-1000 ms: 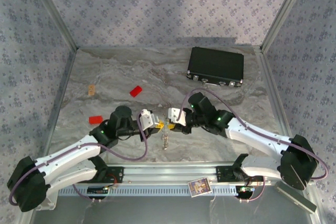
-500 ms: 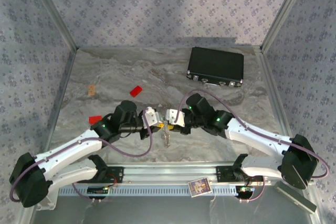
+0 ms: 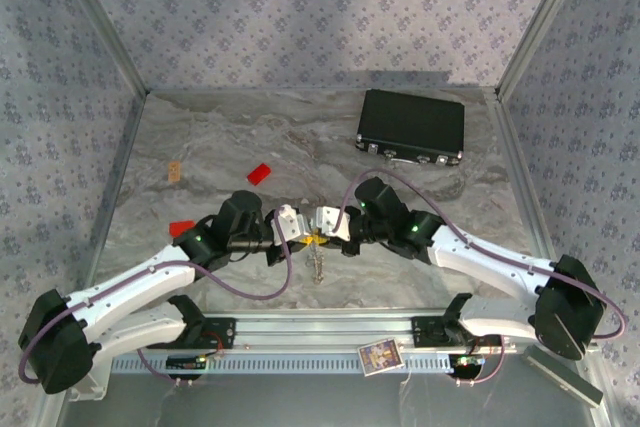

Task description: Put the keys on the keyring

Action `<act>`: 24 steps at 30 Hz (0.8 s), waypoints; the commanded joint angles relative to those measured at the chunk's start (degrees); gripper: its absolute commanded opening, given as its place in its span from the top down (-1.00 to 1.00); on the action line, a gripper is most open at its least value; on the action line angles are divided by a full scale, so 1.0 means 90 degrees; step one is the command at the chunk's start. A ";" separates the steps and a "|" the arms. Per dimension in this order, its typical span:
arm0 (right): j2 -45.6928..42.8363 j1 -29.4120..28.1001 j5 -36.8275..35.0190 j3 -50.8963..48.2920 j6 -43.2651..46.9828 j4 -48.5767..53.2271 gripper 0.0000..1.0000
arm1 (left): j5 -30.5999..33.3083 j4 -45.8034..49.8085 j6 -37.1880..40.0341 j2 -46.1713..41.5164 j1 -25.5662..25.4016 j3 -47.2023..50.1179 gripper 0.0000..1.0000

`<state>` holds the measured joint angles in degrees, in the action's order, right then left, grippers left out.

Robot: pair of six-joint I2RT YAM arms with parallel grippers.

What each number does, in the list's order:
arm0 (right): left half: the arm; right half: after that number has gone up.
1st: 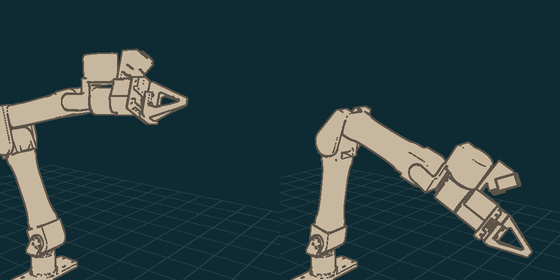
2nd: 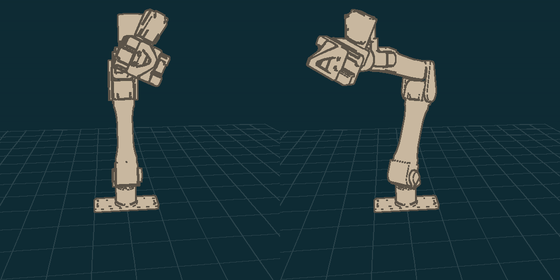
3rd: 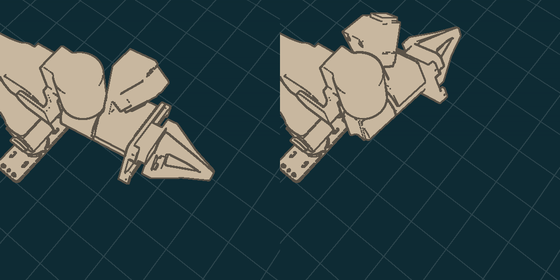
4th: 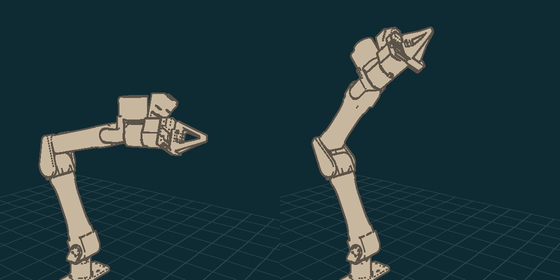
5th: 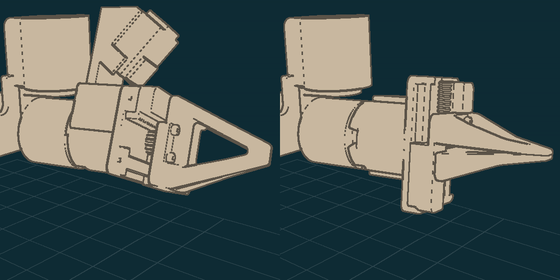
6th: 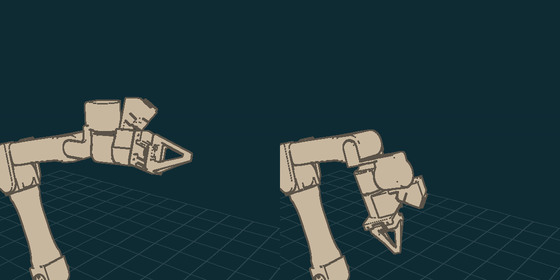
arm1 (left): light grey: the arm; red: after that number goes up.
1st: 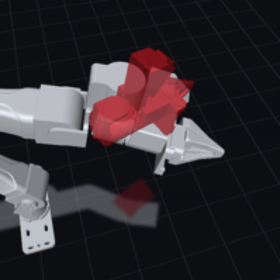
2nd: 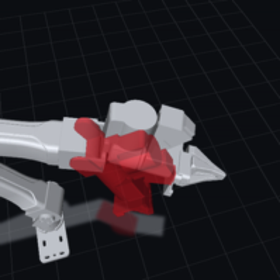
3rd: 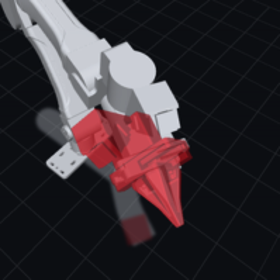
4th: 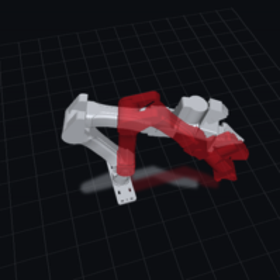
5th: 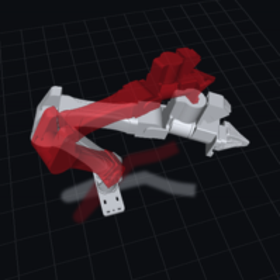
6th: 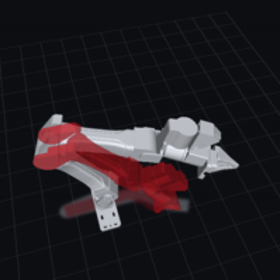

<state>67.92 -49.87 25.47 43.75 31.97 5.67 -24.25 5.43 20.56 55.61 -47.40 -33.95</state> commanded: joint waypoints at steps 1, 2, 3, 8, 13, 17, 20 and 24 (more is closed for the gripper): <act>0.0079 0.0042 0.0225 -0.0027 -0.0074 -0.0163 0.94 | -0.0216 -0.0077 0.0101 -0.0124 -0.0065 -0.0133 1.00; 0.0090 0.0052 0.0244 -0.0029 -0.0075 -0.0148 1.00 | -0.0222 -0.0111 0.0082 -0.0134 -0.0062 -0.0128 1.00; 0.0090 0.0069 0.0290 -0.0046 -0.0074 -0.0147 1.00 | -0.0198 -0.0188 0.0025 -0.0135 -0.0061 -0.0084 0.92; 0.0032 0.0196 0.0648 -0.0227 -0.0233 -0.0414 1.00 | -0.0066 -0.1281 -0.0310 -0.0204 -0.0053 0.0575 0.60; 0.0021 0.0247 0.0930 -0.0289 -0.0301 -0.0533 1.00 | -0.0084 -0.2012 -0.0601 -0.0176 -0.0054 0.0892 0.59; 0.0112 0.0275 0.1032 -0.0304 -0.0287 -0.0606 1.00 | -0.0170 -0.2442 -0.0719 -0.0209 -0.0059 0.1062 0.62; 0.0124 0.0271 0.1020 -0.0272 -0.0262 -0.0562 1.00 | -0.0172 -0.2376 -0.0712 -0.0300 -0.0056 0.1076 0.62; 0.0090 0.0287 0.0973 -0.0226 -0.0182 -0.0387 1.00 | -0.0121 -0.2242 -0.0672 -0.0468 -0.0061 0.1108 0.61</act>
<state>68.79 -47.31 32.23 41.76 30.44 1.58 -24.60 -11.09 15.05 53.34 -47.46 -23.99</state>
